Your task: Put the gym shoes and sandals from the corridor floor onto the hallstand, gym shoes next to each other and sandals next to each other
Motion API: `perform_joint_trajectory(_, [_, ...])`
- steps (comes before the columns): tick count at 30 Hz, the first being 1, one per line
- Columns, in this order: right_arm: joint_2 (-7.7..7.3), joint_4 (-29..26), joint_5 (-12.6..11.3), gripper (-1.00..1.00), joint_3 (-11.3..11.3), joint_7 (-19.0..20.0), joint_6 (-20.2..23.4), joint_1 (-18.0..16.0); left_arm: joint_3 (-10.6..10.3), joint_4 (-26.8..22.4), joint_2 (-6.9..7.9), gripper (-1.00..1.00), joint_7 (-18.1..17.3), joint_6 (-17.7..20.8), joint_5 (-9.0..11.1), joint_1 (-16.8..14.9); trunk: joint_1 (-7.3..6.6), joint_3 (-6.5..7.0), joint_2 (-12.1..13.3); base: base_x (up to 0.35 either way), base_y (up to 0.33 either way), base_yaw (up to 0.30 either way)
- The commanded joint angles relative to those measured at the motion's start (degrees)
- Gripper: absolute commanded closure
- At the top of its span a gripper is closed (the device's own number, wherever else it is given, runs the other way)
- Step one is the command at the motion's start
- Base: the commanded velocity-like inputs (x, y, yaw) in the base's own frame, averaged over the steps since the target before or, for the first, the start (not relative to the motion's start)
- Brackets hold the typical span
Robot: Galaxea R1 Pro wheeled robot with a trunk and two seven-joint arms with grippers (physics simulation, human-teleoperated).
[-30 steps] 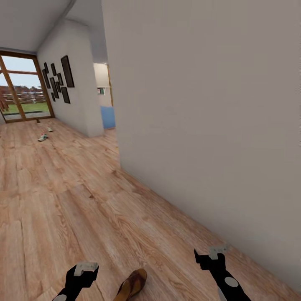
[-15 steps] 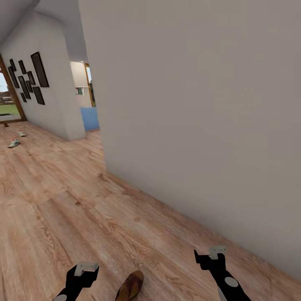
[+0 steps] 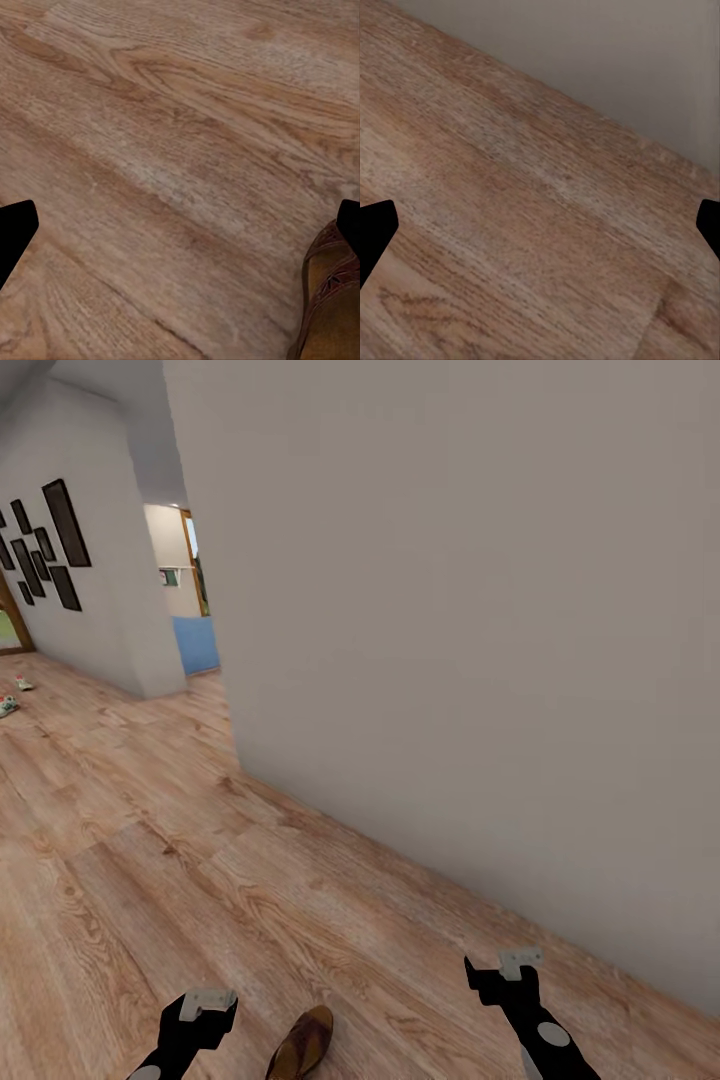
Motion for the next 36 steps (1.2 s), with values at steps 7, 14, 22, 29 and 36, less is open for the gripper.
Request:
perform_joint_trajectory(7, [0.02,0.06,0.09,-1.00,0.21,0.08,-0.11,-0.03,0.02,0.06,0.02,-1.00,-0.21,0.45,-0.23,-0.47,1.53,-1.31,-2.84,0.000,0.000,-0.001])
perform_joint_trajectory(14, [0.06,-3.85,0.65,-1.00,1.61,1.33,0.24,-0.19,0.08,-0.79,0.01,-1.00,-6.32,1.43,-0.69,-2.82,3.07,-2.57,-5.65,0.000,0.000,0.000])
perform_joint_trajectory(22, [-0.03,-11.60,1.33,-1.00,2.28,6.47,3.77,-1.31,0.09,-0.61,-0.29,-1.00,-12.57,8.05,-4.63,-9.36,3.47,-4.30,-6.14,0.000,0.000,0.000])
perform_joint_trajectory(29, [-0.53,-16.95,1.44,-1.00,2.49,8.29,13.89,-2.54,0.09,-0.66,-1.30,-1.00,-15.40,11.93,-10.98,-12.25,3.65,-5.85,-6.24,0.000,0.000,0.000])
perform_joint_trajectory(36, [-0.70,-17.59,1.47,-1.00,2.62,10.01,15.61,-2.64,0.01,-0.12,-1.31,-1.00,-19.98,12.42,-14.33,-12.54,3.70,-6.29,-6.26,0.000,0.000,0.000])
